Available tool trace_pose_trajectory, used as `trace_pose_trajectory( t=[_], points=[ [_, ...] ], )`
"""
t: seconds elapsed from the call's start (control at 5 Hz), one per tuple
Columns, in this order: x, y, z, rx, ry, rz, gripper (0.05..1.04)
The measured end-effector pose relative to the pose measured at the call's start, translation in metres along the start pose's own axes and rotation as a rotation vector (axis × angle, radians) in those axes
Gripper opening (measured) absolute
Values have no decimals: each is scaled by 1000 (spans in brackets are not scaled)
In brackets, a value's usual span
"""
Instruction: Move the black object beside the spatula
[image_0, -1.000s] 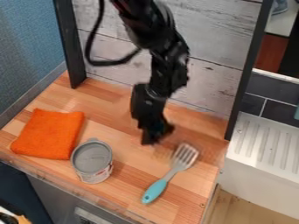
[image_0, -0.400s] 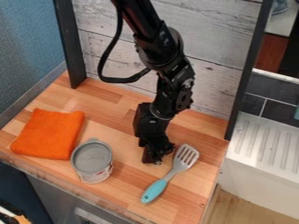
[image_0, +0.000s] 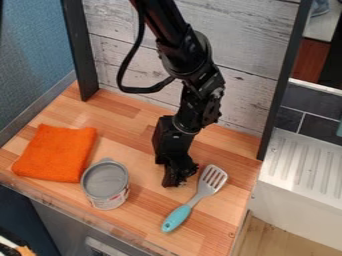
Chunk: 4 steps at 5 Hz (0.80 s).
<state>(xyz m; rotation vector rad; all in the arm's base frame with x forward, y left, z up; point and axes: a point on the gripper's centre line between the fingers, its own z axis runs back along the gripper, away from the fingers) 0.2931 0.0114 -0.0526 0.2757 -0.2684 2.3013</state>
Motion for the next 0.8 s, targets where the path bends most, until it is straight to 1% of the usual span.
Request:
trace_pose_trajectory(
  t=[0.2, 0.4, 0.6, 0.8],
  points=[
    [5, 2, 1, -12, -24, 44, 1016],
    [5, 7, 20, -70, -1, 39, 1010],
    [10, -5, 63, -149, 65, 77, 1007],
    [21, -8, 97, -225, 123, 107, 1005]
  ],
)
